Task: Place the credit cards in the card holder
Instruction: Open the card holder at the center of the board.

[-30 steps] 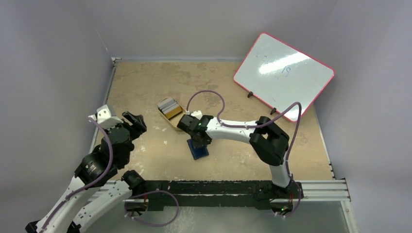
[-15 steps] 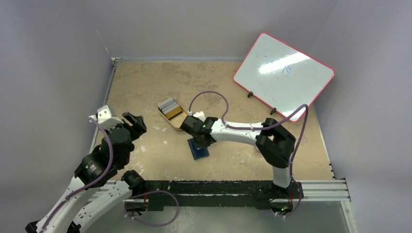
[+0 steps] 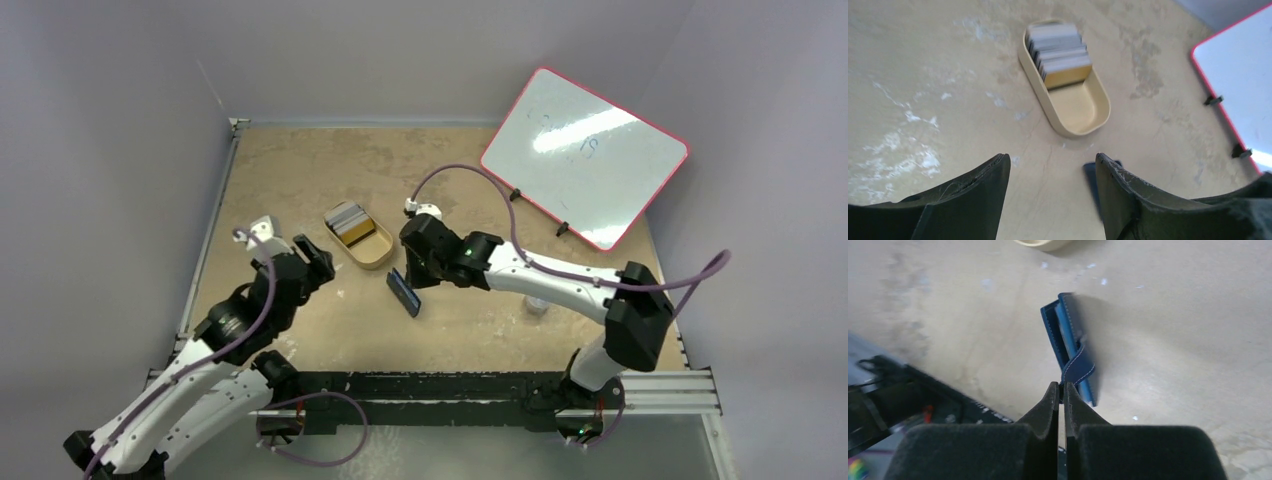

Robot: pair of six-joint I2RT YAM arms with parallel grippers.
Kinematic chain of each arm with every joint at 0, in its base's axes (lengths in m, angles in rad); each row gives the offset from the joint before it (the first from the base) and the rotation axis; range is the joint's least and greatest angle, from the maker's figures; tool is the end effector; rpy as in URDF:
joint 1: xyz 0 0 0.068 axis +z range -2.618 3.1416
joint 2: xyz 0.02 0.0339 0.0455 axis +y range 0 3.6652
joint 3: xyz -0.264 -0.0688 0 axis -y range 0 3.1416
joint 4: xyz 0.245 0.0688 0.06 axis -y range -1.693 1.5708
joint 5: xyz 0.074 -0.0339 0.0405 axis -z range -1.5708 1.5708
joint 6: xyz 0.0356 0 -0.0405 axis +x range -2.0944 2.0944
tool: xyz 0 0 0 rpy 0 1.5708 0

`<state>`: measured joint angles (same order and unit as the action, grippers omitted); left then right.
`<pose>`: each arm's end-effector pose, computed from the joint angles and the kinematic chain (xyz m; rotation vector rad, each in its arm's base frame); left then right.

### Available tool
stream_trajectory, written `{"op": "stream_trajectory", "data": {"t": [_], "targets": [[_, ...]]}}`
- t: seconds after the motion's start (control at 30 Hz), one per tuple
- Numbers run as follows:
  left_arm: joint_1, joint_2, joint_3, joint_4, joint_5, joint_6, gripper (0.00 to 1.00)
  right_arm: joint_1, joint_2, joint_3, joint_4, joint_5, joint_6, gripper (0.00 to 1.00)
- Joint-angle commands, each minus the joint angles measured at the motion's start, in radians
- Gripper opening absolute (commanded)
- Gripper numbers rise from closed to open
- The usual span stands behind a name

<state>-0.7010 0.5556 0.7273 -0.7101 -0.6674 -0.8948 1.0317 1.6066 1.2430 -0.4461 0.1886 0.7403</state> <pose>0.1016 -0.0569 0.3014 -0.5740 1.9155 -0.3223 0.1879 0.3012 0.2674 -0.2642 2.4392 0.6130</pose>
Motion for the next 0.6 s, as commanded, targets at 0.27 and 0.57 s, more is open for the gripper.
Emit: {"op": "stream_trajectory", "data": {"t": [0.27, 0.57], "targets": [[0.004, 0.165, -0.269, 0.394, 0.401, -0.262, 0.61, -0.104, -0.167, -0.260, 0.264, -0.204, 0.066, 0.00], [0.004, 0.306, -0.278, 0.542, 0.507, -0.259, 0.57, -0.323, -0.290, -0.401, 0.314, -0.339, 0.016, 0.00]]}}
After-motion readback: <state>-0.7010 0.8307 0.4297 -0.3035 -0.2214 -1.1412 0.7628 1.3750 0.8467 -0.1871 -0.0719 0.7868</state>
